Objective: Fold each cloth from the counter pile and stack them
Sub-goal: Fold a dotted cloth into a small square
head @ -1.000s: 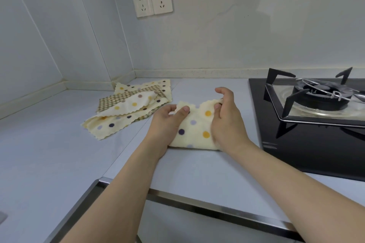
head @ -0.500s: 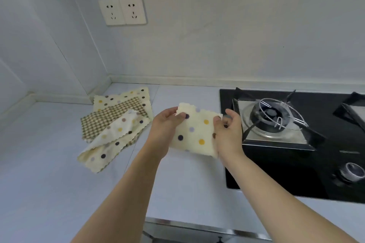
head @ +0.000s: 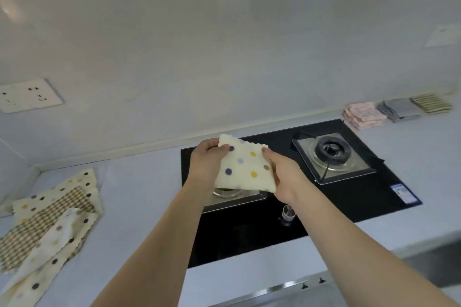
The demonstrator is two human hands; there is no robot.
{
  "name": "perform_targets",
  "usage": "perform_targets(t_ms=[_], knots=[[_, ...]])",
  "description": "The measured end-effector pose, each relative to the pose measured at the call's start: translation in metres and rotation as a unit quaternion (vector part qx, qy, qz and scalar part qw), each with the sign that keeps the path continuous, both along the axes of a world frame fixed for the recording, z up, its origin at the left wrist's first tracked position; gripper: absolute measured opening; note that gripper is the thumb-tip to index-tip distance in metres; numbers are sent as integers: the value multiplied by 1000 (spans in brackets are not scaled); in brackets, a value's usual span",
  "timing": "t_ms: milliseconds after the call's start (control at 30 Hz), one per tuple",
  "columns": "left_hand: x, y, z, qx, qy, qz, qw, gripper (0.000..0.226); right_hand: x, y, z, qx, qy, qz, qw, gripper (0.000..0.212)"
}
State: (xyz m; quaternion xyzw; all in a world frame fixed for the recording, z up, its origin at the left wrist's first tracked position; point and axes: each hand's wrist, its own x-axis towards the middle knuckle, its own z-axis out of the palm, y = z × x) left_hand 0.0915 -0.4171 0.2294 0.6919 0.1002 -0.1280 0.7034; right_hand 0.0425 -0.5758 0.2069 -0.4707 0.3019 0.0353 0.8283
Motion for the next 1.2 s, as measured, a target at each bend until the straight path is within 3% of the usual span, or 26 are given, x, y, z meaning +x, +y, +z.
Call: perform_targets(t_ms=[67,333,533,767,1000,1200], knots=[[7,-51,-1,10,-3,-6,1000,17,1,-53,1,19,2,33,999,30],[31,-205,3,23,10,-26,999,18,13,-209,16,-86,26,82,993,27],[62,-317,-2,30,10,-72,997,18,31,-312,14,-147,23,-4,989,28],[81,-485,-4,15,13,-96,995,6,40,-486,14,-26,11,-68,997,24],[93,-623,-5,-2,43,-90,995,17,35,-617,8,121,17,-157,980,15],[118,-738,-29,33,42,-167,985,16,49,-706,-17,42,65,-253,964,47]])
